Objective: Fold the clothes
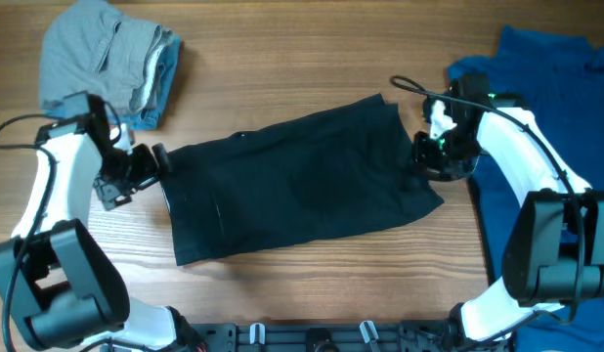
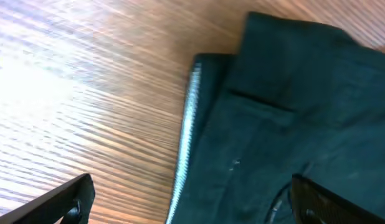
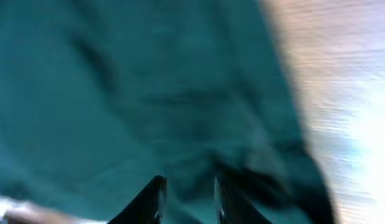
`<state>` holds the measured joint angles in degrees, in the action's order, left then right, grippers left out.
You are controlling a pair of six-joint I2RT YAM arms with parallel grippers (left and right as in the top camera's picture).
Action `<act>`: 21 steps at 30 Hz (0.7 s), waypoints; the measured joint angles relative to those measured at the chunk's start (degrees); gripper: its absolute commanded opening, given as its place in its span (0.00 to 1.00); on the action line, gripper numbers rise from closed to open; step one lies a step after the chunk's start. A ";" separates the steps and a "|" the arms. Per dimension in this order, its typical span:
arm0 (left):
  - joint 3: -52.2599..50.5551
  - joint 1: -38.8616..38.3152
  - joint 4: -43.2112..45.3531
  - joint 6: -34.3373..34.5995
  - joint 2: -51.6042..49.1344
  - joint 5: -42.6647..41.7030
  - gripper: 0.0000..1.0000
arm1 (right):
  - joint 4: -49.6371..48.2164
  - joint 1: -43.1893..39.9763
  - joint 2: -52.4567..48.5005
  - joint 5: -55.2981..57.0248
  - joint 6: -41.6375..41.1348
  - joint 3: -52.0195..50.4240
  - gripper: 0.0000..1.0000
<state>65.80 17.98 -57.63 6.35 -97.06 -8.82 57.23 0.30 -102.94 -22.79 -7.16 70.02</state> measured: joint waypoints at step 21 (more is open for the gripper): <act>-22.86 -9.22 26.86 -3.41 3.10 -14.43 0.04 | -8.90 2.45 0.00 -1.55 -5.68 -2.38 0.27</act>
<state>42.94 8.75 -30.76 2.94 -93.95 -23.24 48.34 2.74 -102.94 -24.34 -12.84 67.64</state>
